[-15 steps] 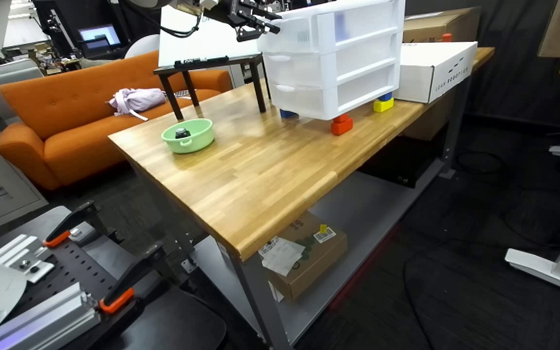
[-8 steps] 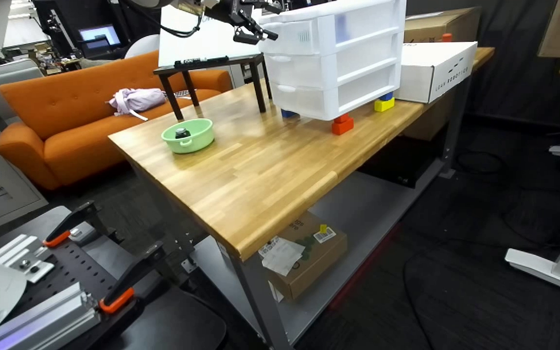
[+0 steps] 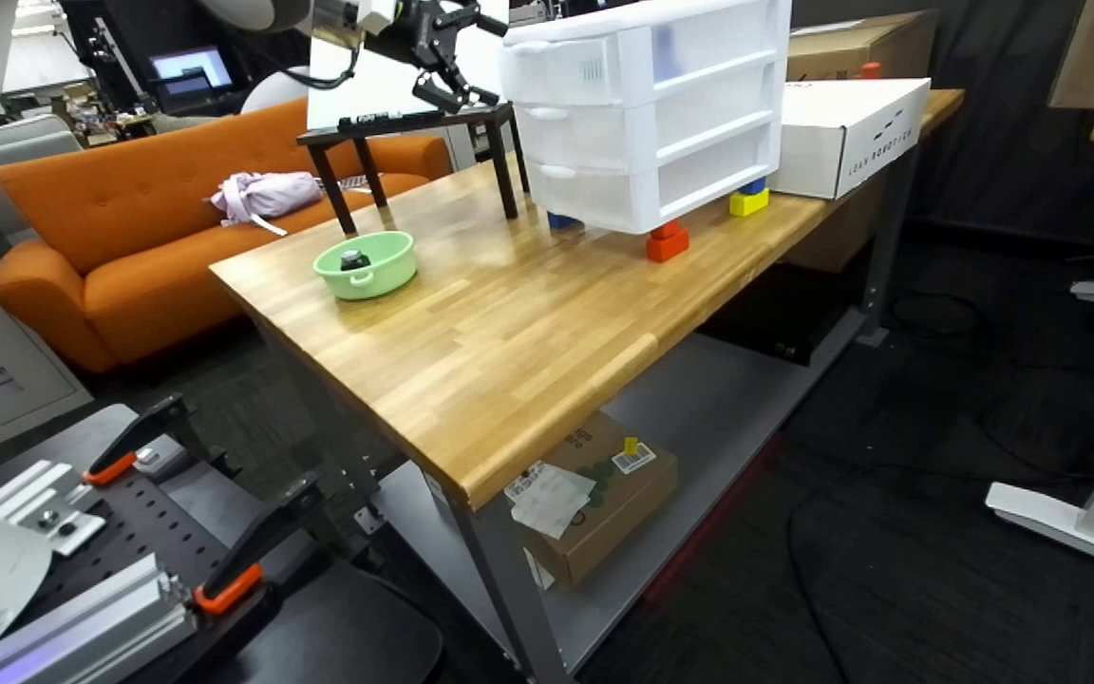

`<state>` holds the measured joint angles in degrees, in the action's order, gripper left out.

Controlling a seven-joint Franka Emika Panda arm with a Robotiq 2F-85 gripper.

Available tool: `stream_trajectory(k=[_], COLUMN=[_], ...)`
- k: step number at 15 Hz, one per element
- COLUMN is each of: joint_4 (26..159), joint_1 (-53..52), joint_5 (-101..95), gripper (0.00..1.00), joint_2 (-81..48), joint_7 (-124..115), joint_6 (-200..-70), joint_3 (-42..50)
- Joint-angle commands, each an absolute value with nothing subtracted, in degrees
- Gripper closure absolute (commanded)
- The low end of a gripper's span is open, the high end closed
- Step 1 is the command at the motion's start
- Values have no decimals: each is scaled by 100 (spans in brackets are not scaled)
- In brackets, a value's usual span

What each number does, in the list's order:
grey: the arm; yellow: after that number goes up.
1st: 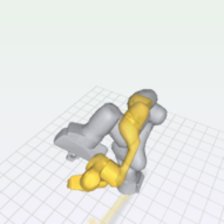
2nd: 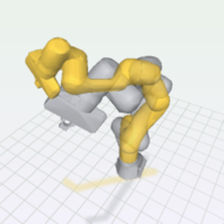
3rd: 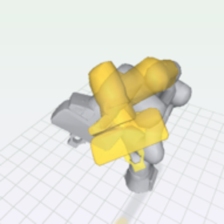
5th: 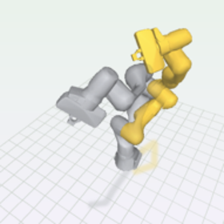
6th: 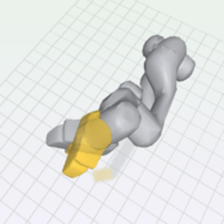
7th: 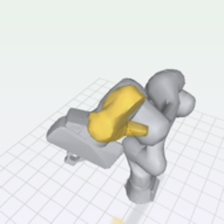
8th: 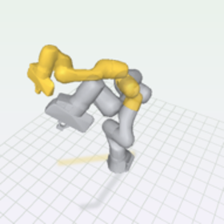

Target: Close the top drawer

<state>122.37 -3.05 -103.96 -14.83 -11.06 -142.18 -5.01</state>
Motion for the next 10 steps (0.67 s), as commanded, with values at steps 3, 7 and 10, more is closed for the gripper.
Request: stream_trajectory(k=[3,7,10], joint_4=[13533,13855,14171], joint_1=[-815,-1022,-1103], joint_5=[-10313,-10194,-10150], gripper=[0,0,0], joint_2=[-591,-481,-189], joint_7=[-1415,-1580,-1675], joint_6=[-13449,-13327,-13192], joint_3=[-923,-1111,-1159])
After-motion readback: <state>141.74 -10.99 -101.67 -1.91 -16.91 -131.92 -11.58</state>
